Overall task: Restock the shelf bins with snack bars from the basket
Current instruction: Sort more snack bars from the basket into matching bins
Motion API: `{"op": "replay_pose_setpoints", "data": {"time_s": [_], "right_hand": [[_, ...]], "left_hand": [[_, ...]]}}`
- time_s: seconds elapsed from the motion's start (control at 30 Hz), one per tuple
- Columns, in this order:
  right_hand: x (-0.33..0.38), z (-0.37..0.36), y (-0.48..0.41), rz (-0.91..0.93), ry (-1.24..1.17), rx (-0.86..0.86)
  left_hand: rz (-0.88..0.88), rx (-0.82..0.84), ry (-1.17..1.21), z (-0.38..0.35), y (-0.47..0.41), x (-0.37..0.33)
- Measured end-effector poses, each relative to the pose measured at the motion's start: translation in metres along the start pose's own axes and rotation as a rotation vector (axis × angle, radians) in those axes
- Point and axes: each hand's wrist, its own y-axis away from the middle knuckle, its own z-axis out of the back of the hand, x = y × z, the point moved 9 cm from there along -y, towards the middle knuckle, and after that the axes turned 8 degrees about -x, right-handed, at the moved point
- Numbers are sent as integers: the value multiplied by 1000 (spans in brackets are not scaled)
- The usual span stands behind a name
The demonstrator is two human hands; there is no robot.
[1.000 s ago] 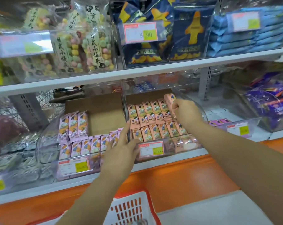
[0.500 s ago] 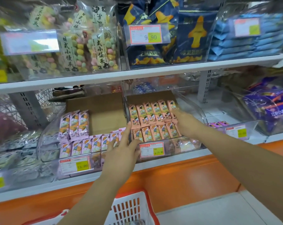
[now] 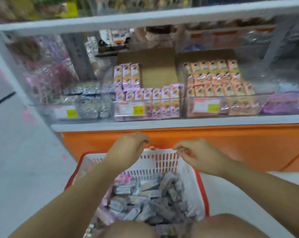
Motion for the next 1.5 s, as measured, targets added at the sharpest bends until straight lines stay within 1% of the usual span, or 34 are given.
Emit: {"op": "replay_pose_setpoints", "data": {"time_s": [0.07, 0.13, 0.23, 0.37, 0.43, 0.57, 0.63, 0.7, 0.77, 0.8, 0.9, 0.97, 1.07, 1.17, 1.27, 1.33, 1.4, 1.43, 1.5], "right_hand": [[-7, -32, 3, -53, -42, 67], [-19, -55, 6, -89, -16, 63], [-46, -85, 12, -146, 111, 44], [-67, -119, 27, -230, 155, 152], [-69, -128, 31, -214, 241, 157], [-71, -130, 29, -180, 335, 42], [-73, -133, 29, -155, 397, 30], [-73, -136, 28, -131, 477, 67], [-73, -139, 27, -160, 541, 156], [-74, -140, 26, -180, 547, 186], [-72, -139, 20, -210, 521, 184], [-72, -139, 20, -208, 518, 180], [-72, -137, 21, -208, 491, 188], [-69, -135, 21, -203, 436, 198], [-69, -135, 23, -210, 362, 254], [-63, -128, 23, -216, 251, 269], [-49, -115, 21, -243, 78, 283], [-38, -107, 20, -261, -20, 304], [-11, -87, 17, -289, -203, 335]], "left_hand": [[67, 41, 37, -15, 27, 30], [126, 76, 69, -34, 55, 58], [189, 250, 72, -77, 98, 90], [240, 465, 53, -128, 140, 112], [262, 558, 78, -147, 154, 114], [291, 699, 123, -172, 168, 115], [303, 786, 131, -179, 173, 120], [293, 912, 166, -184, 181, 118], [297, 1022, 264, -189, 191, 110], [301, 1074, 308, -192, 196, 105], [298, 1164, 365, -195, 201, 94], [285, 1209, 364, -192, 201, 91], [211, 1294, 345, -185, 205, 83], [180, 1283, 275, -179, 208, 76], [184, 1177, 226, -170, 200, 71], [275, 1051, 302, -154, 183, 75], [395, 878, 456, -129, 158, 82], [417, 777, 524, -112, 141, 81], [407, 581, 596, -77, 108, 75]]}}
